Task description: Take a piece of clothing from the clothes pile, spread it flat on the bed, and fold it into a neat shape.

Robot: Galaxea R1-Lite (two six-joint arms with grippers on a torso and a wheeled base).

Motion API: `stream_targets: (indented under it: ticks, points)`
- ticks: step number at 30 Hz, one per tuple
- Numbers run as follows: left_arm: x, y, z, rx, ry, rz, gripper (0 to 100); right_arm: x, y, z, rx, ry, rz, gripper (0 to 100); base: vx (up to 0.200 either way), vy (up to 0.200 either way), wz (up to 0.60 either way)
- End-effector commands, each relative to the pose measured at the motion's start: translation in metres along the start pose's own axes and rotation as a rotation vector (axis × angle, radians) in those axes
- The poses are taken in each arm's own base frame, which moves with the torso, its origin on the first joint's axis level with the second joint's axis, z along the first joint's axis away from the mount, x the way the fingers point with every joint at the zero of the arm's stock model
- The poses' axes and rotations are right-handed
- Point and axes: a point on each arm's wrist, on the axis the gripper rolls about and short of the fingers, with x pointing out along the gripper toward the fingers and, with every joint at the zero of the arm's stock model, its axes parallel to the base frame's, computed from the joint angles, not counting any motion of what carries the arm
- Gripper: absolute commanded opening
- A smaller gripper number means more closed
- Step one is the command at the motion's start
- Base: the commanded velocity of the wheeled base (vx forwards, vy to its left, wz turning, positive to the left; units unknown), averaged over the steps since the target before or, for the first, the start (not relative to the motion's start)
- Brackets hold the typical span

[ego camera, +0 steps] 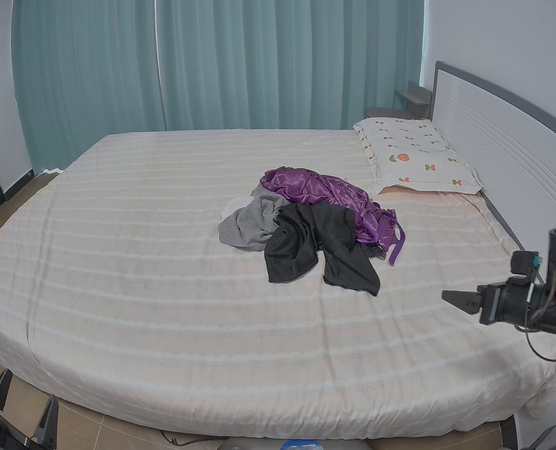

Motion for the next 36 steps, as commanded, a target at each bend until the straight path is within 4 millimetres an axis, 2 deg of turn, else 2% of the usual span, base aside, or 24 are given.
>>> stream_targets:
  ticks: [1,6,18,22,26,36]
  points:
    - [0.000,0.000,-0.005,0.000,0.001,0.001,100,0.179,-0.004,-0.004,0.183,0.113,-0.023,100,0.000,0.000,0.00]
    - [0.000,0.000,-0.005,0.000,0.001,0.001,100,0.229,-0.011,-0.005,0.231,0.092,-0.069,100,0.000,0.000,0.00]
    - [0.000,0.000,-0.005,0.000,0.001,-0.001,100,0.301,-0.026,-0.025,0.268,0.077,-0.113,100,0.000,0.000,0.00]
    - [0.000,0.000,-0.005,0.000,0.001,-0.001,100,0.312,-0.029,-0.028,0.278,0.091,-0.119,100,0.000,0.000,0.00]
    - [0.000,0.000,-0.005,0.000,0.001,-0.001,100,0.326,-0.031,-0.020,0.314,0.103,-0.131,100,0.000,0.000,0.00]
    - [0.000,0.000,-0.005,0.000,0.001,0.001,100,0.345,-0.029,-0.012,0.316,0.131,-0.140,100,0.000,0.000,0.00]
